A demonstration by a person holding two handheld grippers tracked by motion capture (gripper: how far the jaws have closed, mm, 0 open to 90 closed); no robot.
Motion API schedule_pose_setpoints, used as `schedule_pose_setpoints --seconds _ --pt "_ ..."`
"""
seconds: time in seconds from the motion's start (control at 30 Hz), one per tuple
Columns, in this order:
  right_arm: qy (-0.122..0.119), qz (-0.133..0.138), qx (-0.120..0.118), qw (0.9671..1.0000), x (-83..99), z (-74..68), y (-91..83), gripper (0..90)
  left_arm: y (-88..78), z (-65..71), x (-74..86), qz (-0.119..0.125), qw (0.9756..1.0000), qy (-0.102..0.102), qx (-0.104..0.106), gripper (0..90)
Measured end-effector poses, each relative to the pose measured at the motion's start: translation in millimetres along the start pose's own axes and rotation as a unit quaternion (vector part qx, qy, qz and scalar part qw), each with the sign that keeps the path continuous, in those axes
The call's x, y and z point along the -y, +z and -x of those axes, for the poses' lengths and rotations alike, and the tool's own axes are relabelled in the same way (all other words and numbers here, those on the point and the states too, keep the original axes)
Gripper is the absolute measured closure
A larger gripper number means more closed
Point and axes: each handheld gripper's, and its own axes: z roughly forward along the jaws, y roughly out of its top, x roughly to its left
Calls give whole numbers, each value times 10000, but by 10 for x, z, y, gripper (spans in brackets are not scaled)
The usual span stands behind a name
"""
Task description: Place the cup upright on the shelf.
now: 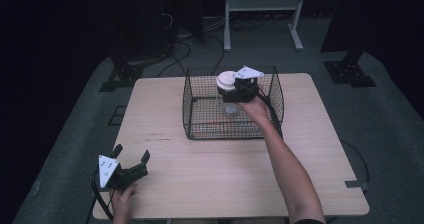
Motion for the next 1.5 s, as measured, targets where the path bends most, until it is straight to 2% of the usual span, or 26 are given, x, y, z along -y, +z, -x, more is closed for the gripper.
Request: schedule_pose_setpoints --seconds 0.57,0.93,1.17,1.5 --pt "67 -27 126 9999 -11 55 -45 39 8 7 -1 -31 10000 55 -32 0" --pt "132 176 164 9996 -81 102 -137 32 5 6 0 -23 10000 48 -16 0" --pt "143 327 199 9992 -171 113 -269 27 4 5 0 -20 10000 48 -10 0" --pt "192 565 64 9982 -218 111 -564 26 3 11 1 -33 10000 60 -19 0"
